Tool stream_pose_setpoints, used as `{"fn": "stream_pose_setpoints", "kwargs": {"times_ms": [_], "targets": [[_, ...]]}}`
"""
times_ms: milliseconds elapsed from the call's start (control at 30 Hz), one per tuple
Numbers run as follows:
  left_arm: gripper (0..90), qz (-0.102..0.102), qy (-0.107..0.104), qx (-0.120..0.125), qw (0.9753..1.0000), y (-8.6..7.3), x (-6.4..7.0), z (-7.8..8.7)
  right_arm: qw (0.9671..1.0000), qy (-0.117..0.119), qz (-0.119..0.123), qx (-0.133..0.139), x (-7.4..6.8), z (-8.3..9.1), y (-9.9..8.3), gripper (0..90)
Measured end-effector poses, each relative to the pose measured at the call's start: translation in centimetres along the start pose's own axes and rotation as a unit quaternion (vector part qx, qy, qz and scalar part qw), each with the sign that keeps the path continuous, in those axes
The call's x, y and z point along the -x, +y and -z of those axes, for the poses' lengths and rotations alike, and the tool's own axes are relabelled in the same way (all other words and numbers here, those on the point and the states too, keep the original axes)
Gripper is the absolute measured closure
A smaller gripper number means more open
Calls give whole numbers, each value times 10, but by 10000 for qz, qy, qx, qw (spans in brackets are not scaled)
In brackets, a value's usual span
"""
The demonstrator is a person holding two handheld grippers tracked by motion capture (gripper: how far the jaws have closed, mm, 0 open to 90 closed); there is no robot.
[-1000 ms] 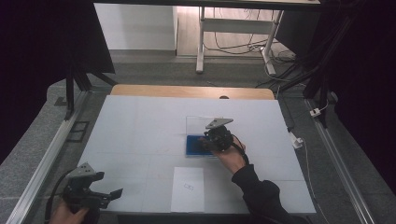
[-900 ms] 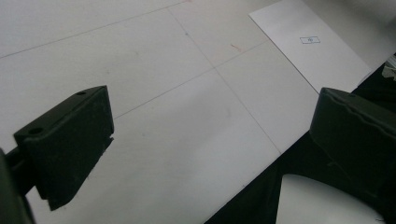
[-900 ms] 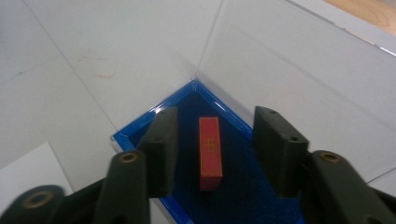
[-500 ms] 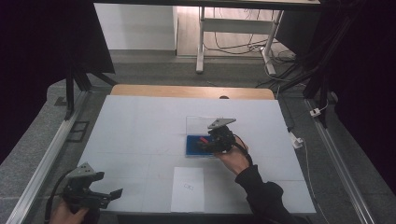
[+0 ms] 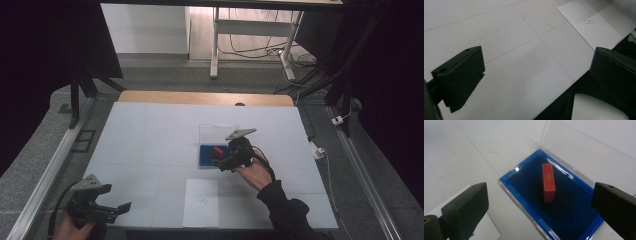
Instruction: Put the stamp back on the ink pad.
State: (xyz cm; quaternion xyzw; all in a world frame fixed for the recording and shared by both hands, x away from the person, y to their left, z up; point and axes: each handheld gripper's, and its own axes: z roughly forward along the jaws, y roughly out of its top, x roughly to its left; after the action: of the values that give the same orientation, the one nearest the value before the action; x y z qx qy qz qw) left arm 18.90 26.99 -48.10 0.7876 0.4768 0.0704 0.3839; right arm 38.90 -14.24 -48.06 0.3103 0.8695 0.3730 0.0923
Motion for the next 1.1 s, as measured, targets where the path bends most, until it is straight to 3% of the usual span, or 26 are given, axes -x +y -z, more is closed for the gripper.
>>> {"fn": "stream_pose_setpoints", "kwargs": {"times_ms": [267,600,1100], "targets": [[0,9,-9,7,10000,0,0,0,9999,59,28,137,-4,13,-1,0],[0,14,-5,7,10000,0,0,0,9998,-107,144,118,-14,29,-9,0],[0,37,2,7,10000,0,-1,0,9995,-143,133,233,-27,68,-30,0]]}}
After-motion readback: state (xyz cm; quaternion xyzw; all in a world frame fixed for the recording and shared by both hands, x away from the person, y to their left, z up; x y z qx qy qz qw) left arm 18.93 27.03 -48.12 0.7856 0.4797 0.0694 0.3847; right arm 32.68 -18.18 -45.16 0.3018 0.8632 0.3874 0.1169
